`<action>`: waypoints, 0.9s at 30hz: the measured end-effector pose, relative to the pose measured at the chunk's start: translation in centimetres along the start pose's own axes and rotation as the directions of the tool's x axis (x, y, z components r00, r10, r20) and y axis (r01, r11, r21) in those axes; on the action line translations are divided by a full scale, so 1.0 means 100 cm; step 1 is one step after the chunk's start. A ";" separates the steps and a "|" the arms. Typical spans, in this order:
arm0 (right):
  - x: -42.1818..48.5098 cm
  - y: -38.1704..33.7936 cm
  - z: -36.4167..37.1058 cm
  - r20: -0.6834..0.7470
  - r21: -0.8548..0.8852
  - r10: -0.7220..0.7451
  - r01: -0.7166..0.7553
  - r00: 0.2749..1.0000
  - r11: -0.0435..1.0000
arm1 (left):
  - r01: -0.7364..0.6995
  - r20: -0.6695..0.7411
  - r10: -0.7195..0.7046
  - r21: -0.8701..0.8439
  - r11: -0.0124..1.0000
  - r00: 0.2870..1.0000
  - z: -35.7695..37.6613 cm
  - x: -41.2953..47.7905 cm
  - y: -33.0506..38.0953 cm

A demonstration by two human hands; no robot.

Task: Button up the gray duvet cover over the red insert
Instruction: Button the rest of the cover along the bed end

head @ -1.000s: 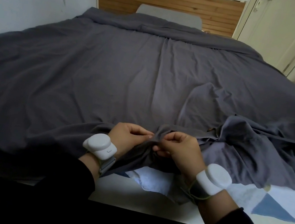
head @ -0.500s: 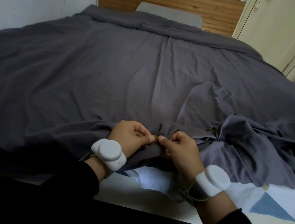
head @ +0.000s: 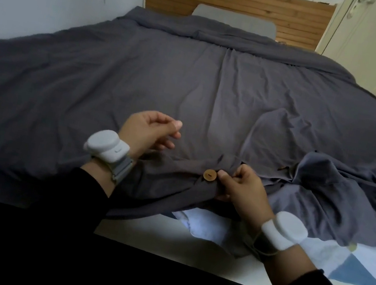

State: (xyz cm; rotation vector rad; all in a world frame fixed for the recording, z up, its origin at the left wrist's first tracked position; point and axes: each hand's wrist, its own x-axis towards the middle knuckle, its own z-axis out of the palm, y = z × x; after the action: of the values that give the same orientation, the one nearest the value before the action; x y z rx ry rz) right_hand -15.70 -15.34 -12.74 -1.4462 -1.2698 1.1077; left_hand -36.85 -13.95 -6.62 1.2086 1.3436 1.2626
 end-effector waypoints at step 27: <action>0.088 -0.025 0.021 -0.142 -0.490 -0.030 -0.044 0.989 0.871 | -0.099 -0.141 0.434 0.869 0.485 0.890 -0.065 0.050 -0.056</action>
State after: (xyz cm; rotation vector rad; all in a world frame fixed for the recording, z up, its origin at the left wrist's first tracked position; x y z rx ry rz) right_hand -17.59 -6.20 -11.33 -1.8697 -1.5097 0.6850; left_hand -44.28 -9.76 -11.69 2.0098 2.2635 1.0420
